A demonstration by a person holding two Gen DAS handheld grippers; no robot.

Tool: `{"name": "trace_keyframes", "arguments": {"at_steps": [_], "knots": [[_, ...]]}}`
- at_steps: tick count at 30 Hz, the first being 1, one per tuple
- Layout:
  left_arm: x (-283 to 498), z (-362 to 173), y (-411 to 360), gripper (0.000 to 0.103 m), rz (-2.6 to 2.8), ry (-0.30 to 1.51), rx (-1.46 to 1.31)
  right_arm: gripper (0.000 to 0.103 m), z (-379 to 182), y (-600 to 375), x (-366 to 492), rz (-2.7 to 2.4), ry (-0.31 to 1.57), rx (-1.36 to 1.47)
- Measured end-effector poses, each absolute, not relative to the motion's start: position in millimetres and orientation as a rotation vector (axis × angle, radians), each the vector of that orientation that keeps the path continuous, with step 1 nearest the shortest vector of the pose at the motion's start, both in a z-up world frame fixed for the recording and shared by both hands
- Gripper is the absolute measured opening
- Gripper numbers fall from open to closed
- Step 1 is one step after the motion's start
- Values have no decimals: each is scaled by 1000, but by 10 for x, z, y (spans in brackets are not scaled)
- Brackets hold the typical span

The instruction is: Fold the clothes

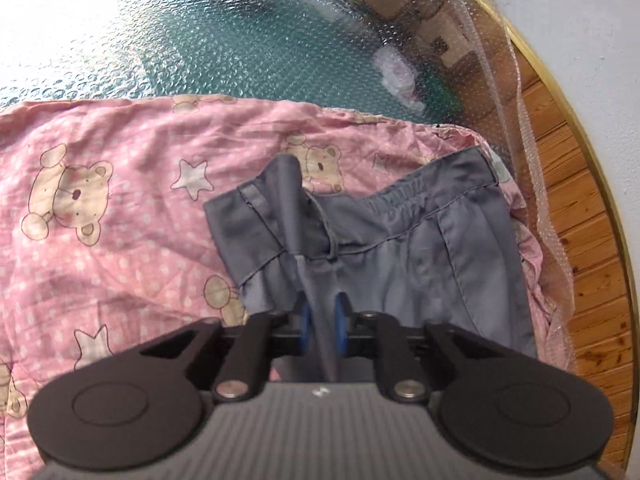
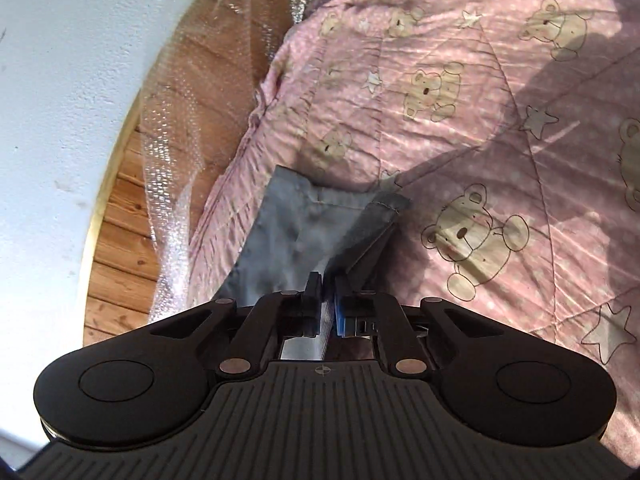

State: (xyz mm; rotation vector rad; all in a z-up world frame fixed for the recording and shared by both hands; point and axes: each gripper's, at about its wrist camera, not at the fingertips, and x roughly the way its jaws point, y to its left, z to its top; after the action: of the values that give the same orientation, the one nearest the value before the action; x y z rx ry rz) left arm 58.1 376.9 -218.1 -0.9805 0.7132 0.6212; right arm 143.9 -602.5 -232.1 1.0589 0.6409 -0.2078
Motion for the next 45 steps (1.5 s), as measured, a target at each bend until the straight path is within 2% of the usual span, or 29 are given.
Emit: {"name": "trace_keyframes", "arguments": {"at_steps": [2,3,4,5,7,8,11,15,18,20,23,26,28,30,32,38,41,42,43,44,45], "knots": [[589,-2204,3744,2,634,720,-965,16,-2358,-6062,1461,-181,670,1070],[587,-2207,3736,1,640,718,-965,30,-2392,-6073,1501,-186,697,1069],[584,-2207,3728,1,647,716,-965,39,-2426,-6084,1543,-191,723,1069],[587,-2201,3725,1,652,717,-962,41,-2446,-6095,1603,-188,740,1052],[600,-2186,3726,1,660,723,-956,14,-2298,-6065,1752,-164,733,988],[603,-2177,3730,1,665,725,-955,5,-2222,-6049,1827,-152,729,956],[597,-2162,3734,1,679,724,-956,1,-1730,-5937,2008,-66,631,873],[583,-2194,3712,1,700,728,-955,1,-1027,-5743,1978,68,412,817],[592,-2272,3688,2,706,743,-954,1,-1347,-5823,2051,-10,489,810],[604,-2299,3682,2,703,745,-950,1,-1907,-5947,2179,-114,681,824],[618,-2293,3689,2,696,757,-939,1,-2317,-6011,2128,-198,825,802],[653,-2285,3704,3,690,775,-928,1,-2351,-6022,1994,-178,795,827],[673,-2282,3703,3,692,780,-922,4,-2378,-6058,1987,-177,812,833],[685,-2282,3696,3,694,782,-917,24,-2379,-6098,1950,-188,813,849],[675,-2286,3686,3,696,775,-920,30,-2328,-6139,1813,-236,762,869],[665,-2282,3663,3,696,766,-907,29,-2653,-6238,1753,-213,722,1022],[671,-2279,3664,4,691,768,-894,32,-2716,-6267,1889,-189,681,1068],[670,-2278,3667,4,689,769,-892,31,-2728,-6275,1940,-183,669,1083],[668,-2277,3670,4,684,769,-889,22,-2715,-6257,1977,-172,666,1083],[661,-2278,3676,4,678,769,-887,3,-2700,-6238,2012,-160,663,1083],[654,-2278,3682,4,671,769,-886,2,-2627,-6201,2007,-163,647,1069]]}}
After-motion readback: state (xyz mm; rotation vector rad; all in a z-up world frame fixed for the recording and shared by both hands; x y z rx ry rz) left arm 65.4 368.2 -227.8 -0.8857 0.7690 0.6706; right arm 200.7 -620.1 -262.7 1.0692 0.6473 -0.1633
